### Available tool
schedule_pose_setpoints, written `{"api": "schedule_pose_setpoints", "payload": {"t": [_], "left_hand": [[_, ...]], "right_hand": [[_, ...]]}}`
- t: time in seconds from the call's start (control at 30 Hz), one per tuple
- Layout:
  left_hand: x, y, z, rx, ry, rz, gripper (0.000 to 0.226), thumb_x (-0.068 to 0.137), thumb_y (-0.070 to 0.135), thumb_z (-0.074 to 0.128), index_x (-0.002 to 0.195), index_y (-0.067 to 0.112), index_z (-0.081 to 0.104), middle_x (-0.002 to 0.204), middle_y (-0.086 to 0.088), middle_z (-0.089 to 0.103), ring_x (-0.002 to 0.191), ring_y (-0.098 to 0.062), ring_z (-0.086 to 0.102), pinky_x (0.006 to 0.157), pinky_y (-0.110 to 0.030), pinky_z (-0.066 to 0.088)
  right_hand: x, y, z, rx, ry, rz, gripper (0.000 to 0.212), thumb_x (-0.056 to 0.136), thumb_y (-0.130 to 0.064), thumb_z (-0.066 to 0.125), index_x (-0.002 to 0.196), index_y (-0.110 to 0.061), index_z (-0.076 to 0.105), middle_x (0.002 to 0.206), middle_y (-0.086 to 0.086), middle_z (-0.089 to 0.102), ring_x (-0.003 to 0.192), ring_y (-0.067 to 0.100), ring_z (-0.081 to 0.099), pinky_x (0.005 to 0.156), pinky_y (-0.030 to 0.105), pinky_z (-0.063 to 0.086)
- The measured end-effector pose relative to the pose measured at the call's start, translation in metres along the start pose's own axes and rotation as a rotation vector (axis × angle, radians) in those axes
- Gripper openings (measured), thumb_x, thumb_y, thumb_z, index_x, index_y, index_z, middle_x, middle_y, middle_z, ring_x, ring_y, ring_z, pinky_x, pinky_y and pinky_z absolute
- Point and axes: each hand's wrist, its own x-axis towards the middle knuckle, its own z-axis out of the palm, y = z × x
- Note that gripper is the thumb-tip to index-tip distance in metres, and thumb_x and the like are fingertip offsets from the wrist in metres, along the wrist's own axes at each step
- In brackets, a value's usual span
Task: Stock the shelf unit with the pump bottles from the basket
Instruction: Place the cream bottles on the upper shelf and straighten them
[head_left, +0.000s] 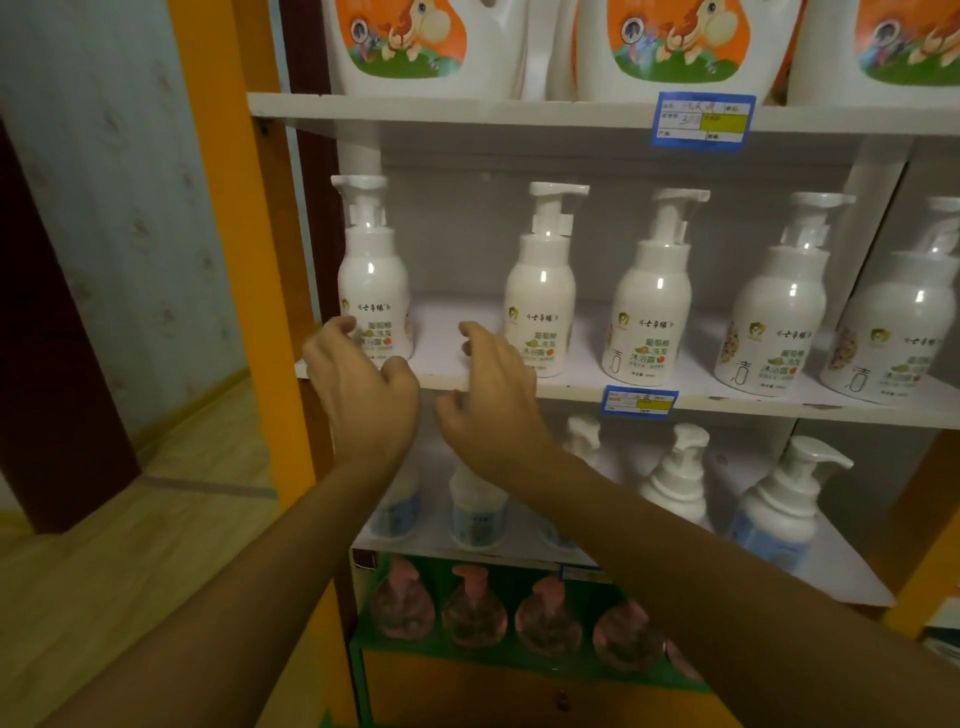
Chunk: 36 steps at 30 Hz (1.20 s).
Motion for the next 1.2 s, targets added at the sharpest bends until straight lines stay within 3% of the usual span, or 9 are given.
{"api": "schedule_pose_setpoints", "payload": {"t": [0.07,0.13,0.2,0.3,0.5,0.73,1.0,1.2], "left_hand": [[0.013,-0.006,-0.005,0.003,-0.062,-0.047,0.064,0.082,0.006,0.058,0.139,0.005,0.029,0.141,-0.015,0.034,0.129,-0.028,0.037,0.097,-0.026,0.037],[0.026,-0.013,-0.007,-0.003,-0.153,-0.099,0.068,0.082,0.007,0.059,0.142,0.008,0.026,0.143,-0.014,0.035,0.130,-0.030,0.040,0.101,-0.037,0.044],[0.035,-0.017,-0.009,0.004,-0.242,-0.105,0.054,0.080,0.007,0.060,0.130,0.008,0.038,0.133,-0.015,0.049,0.119,-0.033,0.052,0.089,-0.046,0.053],[0.042,-0.020,-0.012,0.054,-0.321,-0.083,0.043,0.077,0.006,0.060,0.118,0.008,0.049,0.117,-0.013,0.062,0.105,-0.031,0.061,0.079,-0.044,0.057],[0.039,-0.023,-0.011,0.012,-0.375,-0.027,0.046,0.077,0.001,0.062,0.121,0.010,0.052,0.119,-0.010,0.063,0.108,-0.027,0.060,0.083,-0.041,0.055],[0.024,-0.011,0.008,0.058,-0.435,0.032,0.043,0.084,0.015,0.061,0.125,0.014,0.048,0.125,-0.009,0.060,0.116,-0.029,0.055,0.096,-0.055,0.046],[0.015,-0.010,0.012,0.159,-0.481,0.077,0.052,0.085,0.012,0.058,0.132,0.020,0.039,0.131,-0.005,0.056,0.122,-0.029,0.050,0.104,-0.054,0.038],[0.016,-0.015,0.014,0.174,-0.472,0.081,0.053,0.086,0.012,0.059,0.133,0.021,0.038,0.132,-0.004,0.055,0.123,-0.029,0.050,0.105,-0.055,0.038]], "right_hand": [[0.011,-0.009,0.006,0.028,-0.100,0.031,0.063,0.086,-0.016,0.058,0.141,-0.012,0.029,0.134,0.007,0.047,0.124,0.023,0.042,0.107,0.041,0.030],[0.022,-0.016,0.016,0.036,-0.143,0.048,0.055,0.086,-0.021,0.059,0.134,-0.014,0.033,0.128,0.006,0.053,0.119,0.024,0.046,0.103,0.041,0.032],[0.031,-0.019,0.027,0.026,-0.148,0.058,0.045,0.084,-0.024,0.060,0.123,-0.016,0.038,0.118,0.005,0.058,0.109,0.024,0.052,0.098,0.042,0.037],[0.041,-0.018,0.044,0.017,-0.146,0.061,0.045,0.081,-0.024,0.062,0.119,-0.015,0.041,0.114,0.003,0.059,0.107,0.023,0.054,0.094,0.039,0.037],[0.041,-0.012,0.055,0.018,-0.067,0.076,0.051,0.077,-0.031,0.066,0.121,-0.016,0.043,0.111,0.002,0.058,0.107,0.020,0.053,0.094,0.042,0.040],[0.031,0.006,0.033,-0.009,-0.016,0.101,0.050,0.075,-0.031,0.066,0.118,-0.018,0.043,0.107,-0.001,0.059,0.104,0.019,0.054,0.089,0.040,0.040],[0.023,0.015,0.029,-0.022,-0.017,0.130,0.077,0.068,-0.030,0.070,0.134,-0.017,0.032,0.112,-0.002,0.056,0.107,0.020,0.053,0.096,0.045,0.042],[0.022,0.013,0.029,-0.051,-0.036,0.143,0.081,0.069,-0.027,0.070,0.137,-0.012,0.029,0.118,0.002,0.054,0.113,0.021,0.047,0.099,0.046,0.038]]}}
